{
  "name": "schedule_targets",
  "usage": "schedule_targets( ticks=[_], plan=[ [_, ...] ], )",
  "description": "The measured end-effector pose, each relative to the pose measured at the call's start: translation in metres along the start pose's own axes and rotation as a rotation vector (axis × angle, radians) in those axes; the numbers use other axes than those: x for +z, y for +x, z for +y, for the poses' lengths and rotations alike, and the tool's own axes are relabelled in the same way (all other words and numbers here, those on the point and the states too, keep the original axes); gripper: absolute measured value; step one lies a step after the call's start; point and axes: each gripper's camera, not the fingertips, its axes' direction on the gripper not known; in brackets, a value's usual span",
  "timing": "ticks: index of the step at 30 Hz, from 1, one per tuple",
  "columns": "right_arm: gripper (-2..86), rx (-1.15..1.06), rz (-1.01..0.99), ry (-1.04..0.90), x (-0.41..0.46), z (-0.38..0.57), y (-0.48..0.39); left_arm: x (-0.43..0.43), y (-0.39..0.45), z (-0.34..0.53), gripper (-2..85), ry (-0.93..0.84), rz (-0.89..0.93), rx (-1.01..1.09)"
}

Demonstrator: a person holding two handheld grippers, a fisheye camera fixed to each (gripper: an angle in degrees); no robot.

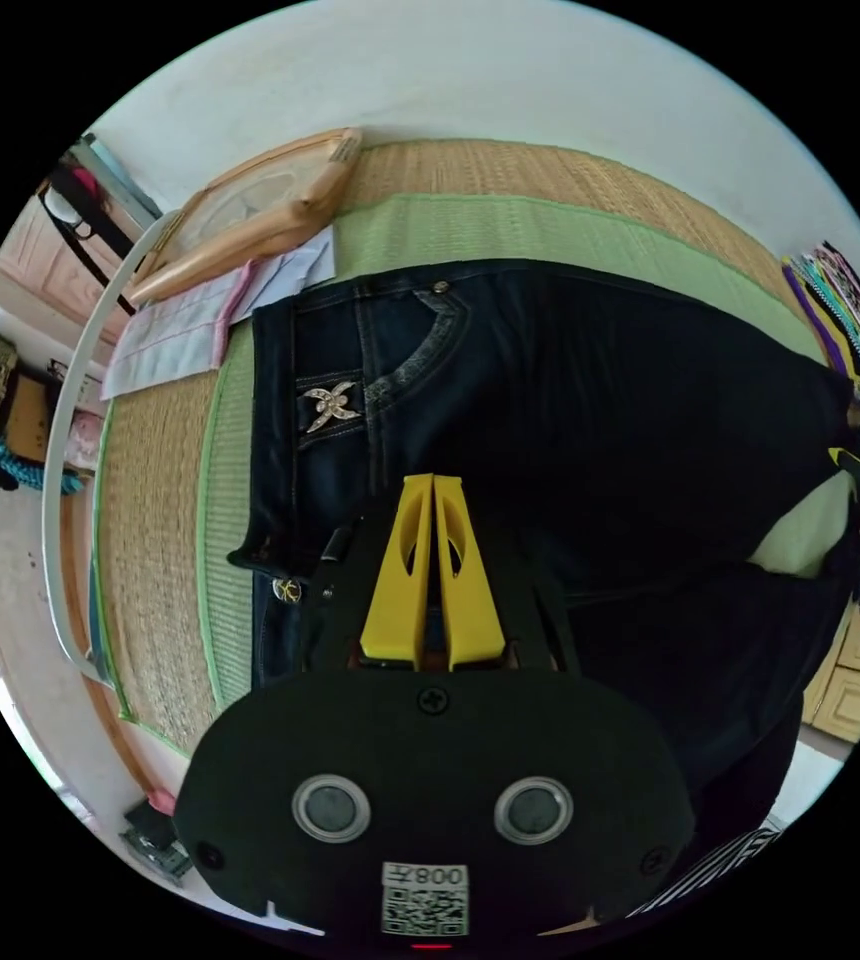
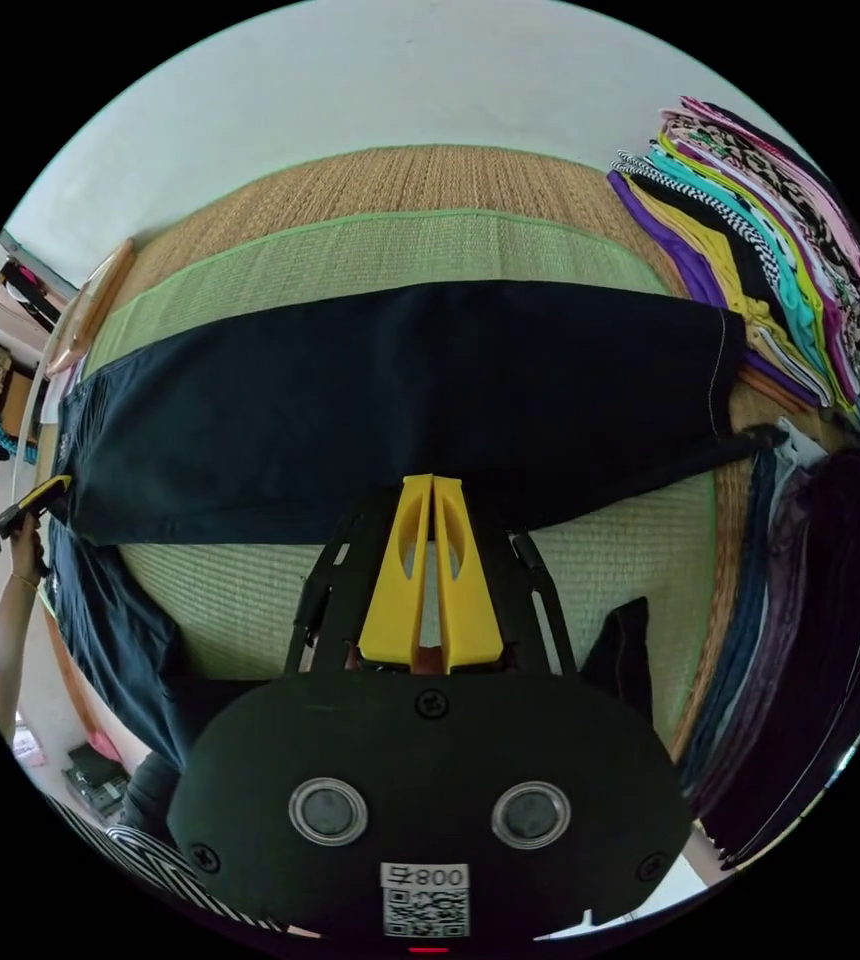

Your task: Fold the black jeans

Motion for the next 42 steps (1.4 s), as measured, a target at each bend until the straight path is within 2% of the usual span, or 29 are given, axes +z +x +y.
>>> schedule_targets(
  ticks=[3,7,12,24,29,31,36,42],
  plan=[
    [-0.5,-0.031,-0.055,-0.016,0.003,-0.004,-0.008,0.003,-0.008,-0.008,-0.1,-0.029,-0.085,-0.019],
    [-0.6,-0.01,-0.068,-0.023,0.003,-0.003,-0.005,-0.001,-0.02,0.004,0.0,0.011,-0.02,-0.09],
    [-0.5,0.015,-0.114,-0.018,-0.001,0.026,0.006,-0.001,-0.021,0.032,0.0,0.033,-0.007,-0.026],
    [-0.6,0.05,-0.121,-0.03,-0.011,0.054,0.02,0.001,-0.045,0.039,0.0,0.029,0.111,-0.079],
    [-0.6,0.036,-0.139,0.043,-0.045,0.092,0.025,-0.011,-0.021,0.07,0.0,0.03,0.325,0.033],
    [-0.6,0.053,-0.135,0.056,-0.056,0.119,0.027,-0.008,-0.011,0.085,0.0,-0.007,0.334,0.07],
    [-0.6,0.216,-0.054,0.042,-0.069,0.201,0.049,0.008,-0.012,0.113,0.0,-0.102,0.355,0.002],
    [-0.6,0.398,0.01,0.012,-0.057,0.239,0.083,0.01,-0.007,0.121,0.0,-0.1,0.302,0.086]
  ],
)
